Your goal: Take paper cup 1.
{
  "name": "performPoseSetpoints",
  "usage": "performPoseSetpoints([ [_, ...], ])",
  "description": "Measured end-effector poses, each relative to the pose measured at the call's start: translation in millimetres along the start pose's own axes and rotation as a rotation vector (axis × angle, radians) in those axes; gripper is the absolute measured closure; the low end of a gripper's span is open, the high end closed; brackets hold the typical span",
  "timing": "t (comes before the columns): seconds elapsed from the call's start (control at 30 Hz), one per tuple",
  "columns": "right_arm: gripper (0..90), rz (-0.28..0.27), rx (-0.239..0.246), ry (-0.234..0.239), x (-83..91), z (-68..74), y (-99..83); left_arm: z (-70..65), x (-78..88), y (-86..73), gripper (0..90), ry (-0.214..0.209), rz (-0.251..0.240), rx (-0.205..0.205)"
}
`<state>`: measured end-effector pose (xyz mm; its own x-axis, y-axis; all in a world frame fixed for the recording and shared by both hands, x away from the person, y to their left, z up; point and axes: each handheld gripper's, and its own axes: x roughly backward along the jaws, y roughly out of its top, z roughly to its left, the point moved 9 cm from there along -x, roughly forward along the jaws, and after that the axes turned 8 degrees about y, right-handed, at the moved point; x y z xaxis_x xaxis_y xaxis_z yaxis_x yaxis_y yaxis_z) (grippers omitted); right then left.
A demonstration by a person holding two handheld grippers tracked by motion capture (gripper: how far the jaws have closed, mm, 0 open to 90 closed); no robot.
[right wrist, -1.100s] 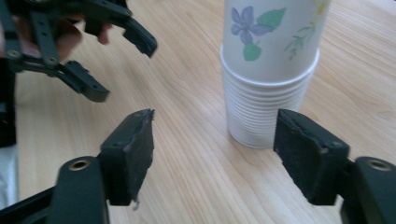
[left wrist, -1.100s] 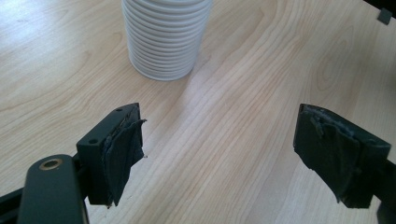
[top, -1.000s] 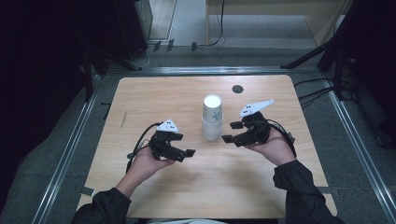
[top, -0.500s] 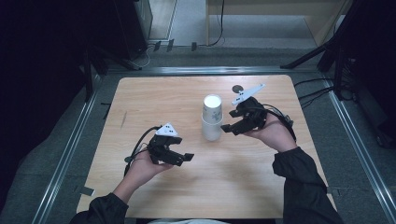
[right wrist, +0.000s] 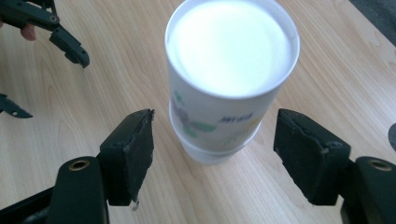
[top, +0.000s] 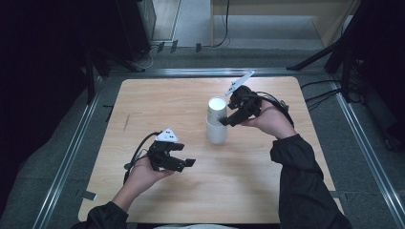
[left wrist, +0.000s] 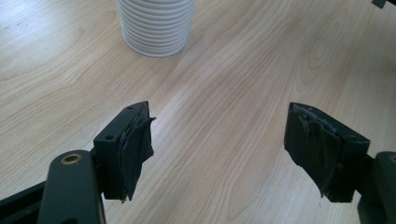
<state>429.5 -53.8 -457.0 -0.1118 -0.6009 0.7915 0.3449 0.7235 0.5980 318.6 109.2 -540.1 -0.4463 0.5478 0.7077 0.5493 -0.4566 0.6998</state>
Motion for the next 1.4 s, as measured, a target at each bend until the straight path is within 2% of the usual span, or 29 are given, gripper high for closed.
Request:
performPoseSetpoints([
  [0.27, 25.2, 0.042, 0.011, 0.006, -11.1, -7.9, 10.3, -2.7, -2.8, -1.4, 23.4, -0.013, 0.014, -0.008],
  [0.47, 23.9, 0.044, 0.007, -0.002, -17.4, -11.5, 15.0, -3.6, -4.2, -2.4, 23.4, -0.014, 0.022, -0.017],
  [0.63, 22.7, 0.026, -0.015, -0.002, -21.3, -11.1, 20.1, -2.6, -4.1, -3.2, 23.4, -0.01, 0.024, -0.021],
  [0.83, 30.6, 0.013, -0.01, 0.003, -20.0, -7.8, 24.2, -2.5, -4.0, -3.9, 23.4, -0.009, 0.025, -0.03],
  [1.17, 32.0, 0.003, -0.01, -0.004, -18.1, -7.4, 25.8, -3.3, -5.8, -5.8, 23.4, -0.012, 0.039, -0.036],
  [1.4, 32.2, -0.029, -0.005, -0.01, -6.1, -5.6, 31.1, -5.3, -7.7, -6.1, 23.4, -0.017, 0.041, -0.047],
])
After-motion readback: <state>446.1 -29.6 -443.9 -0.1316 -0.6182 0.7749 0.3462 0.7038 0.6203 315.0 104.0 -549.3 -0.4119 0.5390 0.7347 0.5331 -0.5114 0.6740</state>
